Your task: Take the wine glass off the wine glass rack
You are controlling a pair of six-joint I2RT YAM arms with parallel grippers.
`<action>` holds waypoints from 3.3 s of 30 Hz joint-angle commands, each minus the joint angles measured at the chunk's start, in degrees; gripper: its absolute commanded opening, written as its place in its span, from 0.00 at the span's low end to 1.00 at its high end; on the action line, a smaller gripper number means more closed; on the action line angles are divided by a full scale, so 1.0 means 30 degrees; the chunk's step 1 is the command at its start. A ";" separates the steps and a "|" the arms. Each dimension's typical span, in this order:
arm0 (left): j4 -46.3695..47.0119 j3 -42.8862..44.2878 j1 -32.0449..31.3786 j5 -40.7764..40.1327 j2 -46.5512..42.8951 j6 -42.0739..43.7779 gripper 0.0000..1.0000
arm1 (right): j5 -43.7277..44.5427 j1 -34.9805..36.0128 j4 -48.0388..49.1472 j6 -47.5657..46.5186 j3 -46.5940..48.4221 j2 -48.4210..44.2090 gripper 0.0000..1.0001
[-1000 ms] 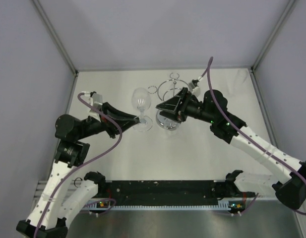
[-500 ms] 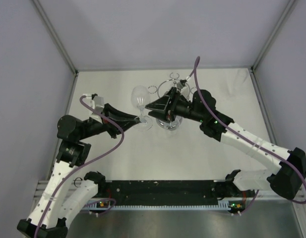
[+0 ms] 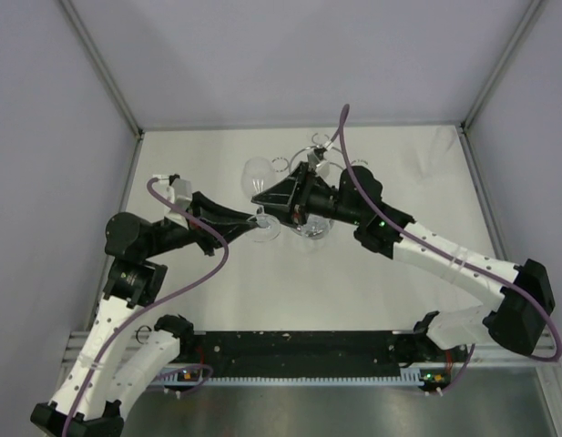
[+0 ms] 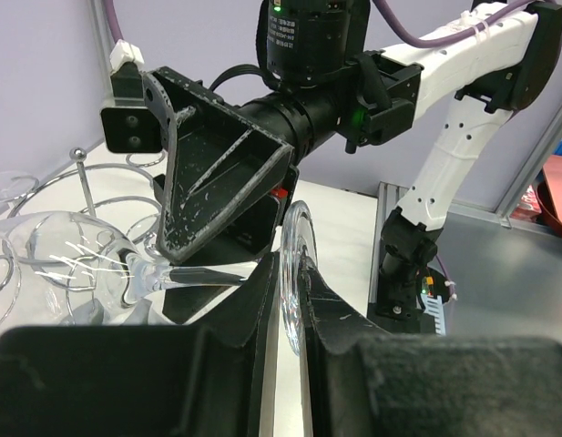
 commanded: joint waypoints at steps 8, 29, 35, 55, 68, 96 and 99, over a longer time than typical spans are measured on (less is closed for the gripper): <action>0.1596 -0.0036 -0.0088 -0.0330 -0.0368 0.0887 0.00 | -0.0260 0.0612 0.1766 0.0512 0.1389 0.0568 0.42; 0.0223 0.0051 -0.0117 -0.0858 0.0100 0.1590 0.05 | -0.0642 0.0846 0.2646 0.0864 0.1507 0.0862 0.00; -0.0979 0.0285 -0.0205 -0.1061 -0.0045 0.1561 0.39 | -0.0553 0.0642 0.1857 -0.0130 0.1565 0.0248 0.00; -0.0724 0.1986 -0.0293 -0.2468 0.0334 -0.8360 0.64 | 0.0499 -0.1410 -1.1468 -1.3572 0.3704 -0.5082 0.00; -0.0164 0.2923 -0.0263 -0.2705 0.3467 -1.6745 0.64 | 0.2786 -0.1088 -1.8593 -2.1748 0.3763 -0.8746 0.00; -0.1597 0.0931 -0.0293 0.1017 0.5842 -1.5900 0.63 | 0.3666 0.2485 -2.0527 -2.8960 0.6720 -0.6142 0.00; -0.1480 0.0930 -0.0263 0.1134 0.5930 -1.5900 0.63 | 0.4132 0.3012 -2.1054 -2.9194 0.6955 -0.5644 0.00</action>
